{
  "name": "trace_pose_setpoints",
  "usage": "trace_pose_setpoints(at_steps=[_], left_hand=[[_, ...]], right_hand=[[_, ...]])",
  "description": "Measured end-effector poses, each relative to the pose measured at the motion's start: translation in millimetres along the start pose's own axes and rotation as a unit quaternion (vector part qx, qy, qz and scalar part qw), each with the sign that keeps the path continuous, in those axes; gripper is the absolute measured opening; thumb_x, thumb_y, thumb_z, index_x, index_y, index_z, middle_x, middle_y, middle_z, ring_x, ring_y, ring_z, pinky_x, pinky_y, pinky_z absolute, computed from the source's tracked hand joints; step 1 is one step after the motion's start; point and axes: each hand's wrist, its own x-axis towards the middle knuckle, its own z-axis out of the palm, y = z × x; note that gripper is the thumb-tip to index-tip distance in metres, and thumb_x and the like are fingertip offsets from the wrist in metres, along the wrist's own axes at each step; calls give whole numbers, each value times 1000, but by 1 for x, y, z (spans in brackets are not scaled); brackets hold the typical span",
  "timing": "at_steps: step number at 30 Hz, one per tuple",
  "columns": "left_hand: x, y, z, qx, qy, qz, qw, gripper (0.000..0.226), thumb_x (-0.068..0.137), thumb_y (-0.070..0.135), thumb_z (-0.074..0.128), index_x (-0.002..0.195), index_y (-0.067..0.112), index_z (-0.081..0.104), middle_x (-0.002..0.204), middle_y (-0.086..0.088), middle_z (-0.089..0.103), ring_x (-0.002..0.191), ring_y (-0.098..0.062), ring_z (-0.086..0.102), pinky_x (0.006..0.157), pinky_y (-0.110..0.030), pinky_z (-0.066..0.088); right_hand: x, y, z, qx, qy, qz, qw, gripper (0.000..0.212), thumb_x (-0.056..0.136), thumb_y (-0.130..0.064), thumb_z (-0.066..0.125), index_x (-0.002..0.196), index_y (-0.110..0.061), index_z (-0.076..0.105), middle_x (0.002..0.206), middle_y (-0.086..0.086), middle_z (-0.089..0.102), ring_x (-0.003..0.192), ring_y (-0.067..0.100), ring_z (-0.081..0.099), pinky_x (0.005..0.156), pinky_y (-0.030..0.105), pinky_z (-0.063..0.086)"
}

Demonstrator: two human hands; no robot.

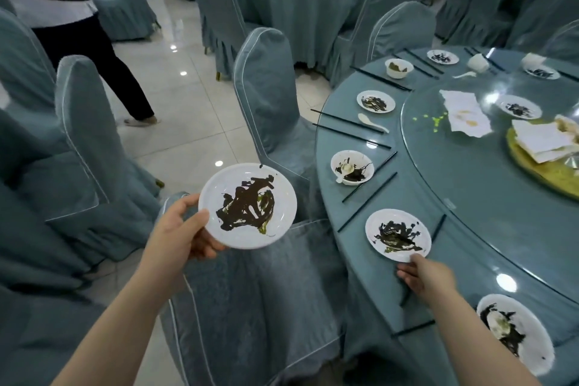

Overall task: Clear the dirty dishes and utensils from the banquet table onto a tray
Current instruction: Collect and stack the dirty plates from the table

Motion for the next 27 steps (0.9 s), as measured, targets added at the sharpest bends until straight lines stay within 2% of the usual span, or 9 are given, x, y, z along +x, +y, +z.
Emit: trace_pose_setpoints(at_steps=[2,5,9,15,22,27], left_hand=[[1,1,-12,-15,-9,5,1000,22,98,12,44,104,28,57,52,-15,63,34,-15,51,35,-17,41],[5,1,-35,-33,-31,11,999,21,99,12,43,107,25,58,54,-18,63,35,-16,52,34,-17,39],[5,-3,-73,-42,-66,15,997,21,99,13,44,110,23,58,57,-20,63,37,-17,52,34,-20,38],[9,-5,-137,-22,-72,15,997,24,96,13,44,110,27,57,60,-22,65,38,-17,54,33,-19,38],[11,-7,-198,14,-76,9,997,23,96,11,44,107,28,52,59,-19,67,39,-18,55,35,-21,39],[14,-6,-243,-10,-83,8,996,23,97,12,45,114,24,52,62,-22,67,41,-19,57,38,-22,42]], right_hand=[[-15,6,0,14,5,-18,1000,11,91,-11,50,84,-4,54,68,14,67,47,20,64,36,17,46],[-47,14,3,24,-2,-56,998,13,91,-8,48,78,-6,52,51,8,66,39,13,61,35,16,45],[-114,21,23,-17,-50,-102,993,14,91,-11,51,80,-7,58,59,8,69,45,13,60,44,21,44],[-217,30,84,-39,-129,-185,974,17,90,-11,53,75,-8,58,55,8,65,42,12,55,38,18,38],[-305,36,166,-72,-225,-228,945,14,87,-12,55,74,-10,58,55,8,59,46,16,50,51,28,36],[-348,30,229,-127,-285,-254,915,21,86,-13,56,64,-14,57,56,9,57,48,17,47,49,26,35]])
